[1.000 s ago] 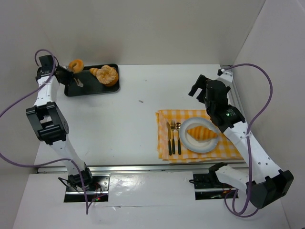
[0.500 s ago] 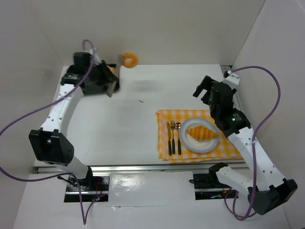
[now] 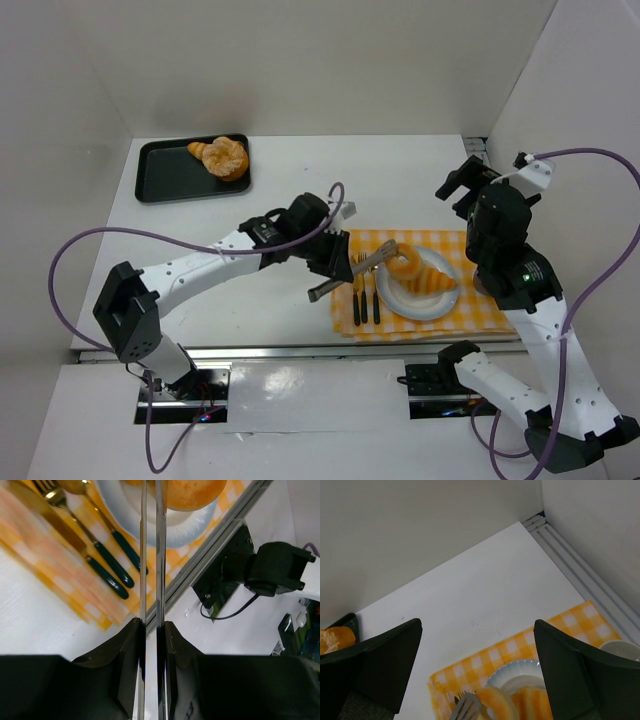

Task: Place the bread

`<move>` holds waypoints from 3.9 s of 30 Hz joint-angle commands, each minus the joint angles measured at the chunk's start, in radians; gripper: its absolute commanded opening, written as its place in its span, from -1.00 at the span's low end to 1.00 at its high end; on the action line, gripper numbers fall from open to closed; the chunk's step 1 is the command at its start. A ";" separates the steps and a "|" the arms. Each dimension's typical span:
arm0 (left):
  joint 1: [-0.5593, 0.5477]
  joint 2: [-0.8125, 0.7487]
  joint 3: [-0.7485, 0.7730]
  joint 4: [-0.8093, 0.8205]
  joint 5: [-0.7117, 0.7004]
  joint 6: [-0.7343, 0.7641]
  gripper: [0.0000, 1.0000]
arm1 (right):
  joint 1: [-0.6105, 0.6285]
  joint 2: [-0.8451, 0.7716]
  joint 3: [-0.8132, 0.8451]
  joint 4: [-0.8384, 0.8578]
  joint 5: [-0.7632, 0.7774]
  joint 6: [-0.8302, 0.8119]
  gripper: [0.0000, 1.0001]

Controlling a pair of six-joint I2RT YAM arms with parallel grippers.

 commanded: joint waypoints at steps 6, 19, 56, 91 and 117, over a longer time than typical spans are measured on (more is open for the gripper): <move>-0.103 0.041 0.030 0.057 -0.154 -0.008 -1.00 | -0.005 0.007 0.044 -0.048 0.031 -0.021 1.00; -0.145 0.095 0.011 0.037 -0.220 0.052 -0.01 | -0.005 0.035 0.044 -0.048 -0.018 -0.021 1.00; 0.116 -0.177 -0.018 -0.137 -0.460 -0.008 0.33 | -0.005 0.045 -0.020 0.002 -0.075 0.006 1.00; 0.917 -0.301 -0.417 -0.051 -0.469 -0.169 0.81 | -0.033 0.028 -0.098 0.020 -0.164 0.025 1.00; 0.251 0.012 0.096 -0.193 -0.699 0.017 1.00 | -0.042 0.307 -0.120 -0.066 -0.160 0.072 1.00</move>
